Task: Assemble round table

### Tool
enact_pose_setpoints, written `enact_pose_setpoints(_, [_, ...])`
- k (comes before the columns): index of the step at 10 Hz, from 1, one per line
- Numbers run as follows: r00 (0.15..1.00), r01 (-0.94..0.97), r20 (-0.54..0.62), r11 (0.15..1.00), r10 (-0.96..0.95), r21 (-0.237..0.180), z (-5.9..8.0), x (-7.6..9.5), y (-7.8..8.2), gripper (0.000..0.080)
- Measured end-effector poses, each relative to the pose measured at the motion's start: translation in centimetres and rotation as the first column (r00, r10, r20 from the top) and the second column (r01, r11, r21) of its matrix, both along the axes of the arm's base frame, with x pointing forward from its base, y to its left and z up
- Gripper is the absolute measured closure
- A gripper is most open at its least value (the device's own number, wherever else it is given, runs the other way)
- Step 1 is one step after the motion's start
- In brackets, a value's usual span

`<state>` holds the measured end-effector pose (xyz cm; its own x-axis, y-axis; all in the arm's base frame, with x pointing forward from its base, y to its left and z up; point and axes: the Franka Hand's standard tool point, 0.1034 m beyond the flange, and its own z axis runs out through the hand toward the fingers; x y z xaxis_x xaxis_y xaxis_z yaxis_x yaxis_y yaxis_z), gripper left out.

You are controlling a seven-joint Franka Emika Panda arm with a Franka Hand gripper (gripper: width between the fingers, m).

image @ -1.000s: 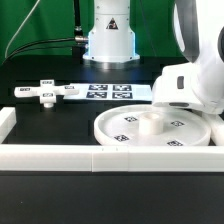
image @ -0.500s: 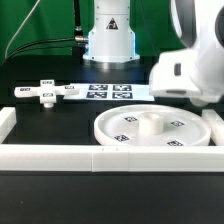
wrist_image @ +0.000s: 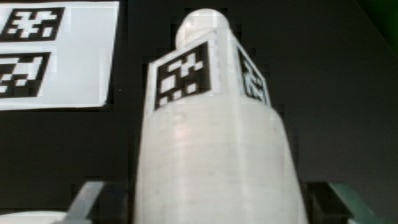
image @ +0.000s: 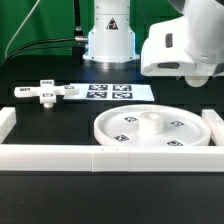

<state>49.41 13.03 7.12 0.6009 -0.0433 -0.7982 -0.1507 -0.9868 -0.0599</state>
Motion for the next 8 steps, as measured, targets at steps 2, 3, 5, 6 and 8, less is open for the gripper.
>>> enact_pose_setpoints(2, [0.984, 0.03, 0.176, 0.999, -0.028, -0.011, -0.2, 1.5, 0.4, 0.0392])
enact_pose_setpoints(3, [0.97, 0.03, 0.24, 0.999, -0.027, -0.01, -0.1, 1.5, 0.3, 0.0392])
enact_pose_setpoints(5, [0.928, 0.012, 0.373, 1.0, -0.013, 0.005, 1.0, 3.2, -0.3, 0.0392])
enact_pose_setpoints(6, [0.903, 0.012, 0.431, 1.0, -0.01, -0.003, 2.4, 3.4, -0.6, 0.0392])
enact_pose_setpoints(8, [0.833, 0.044, 0.552, 0.999, -0.031, -0.01, 3.6, 4.8, -0.5, 0.0392])
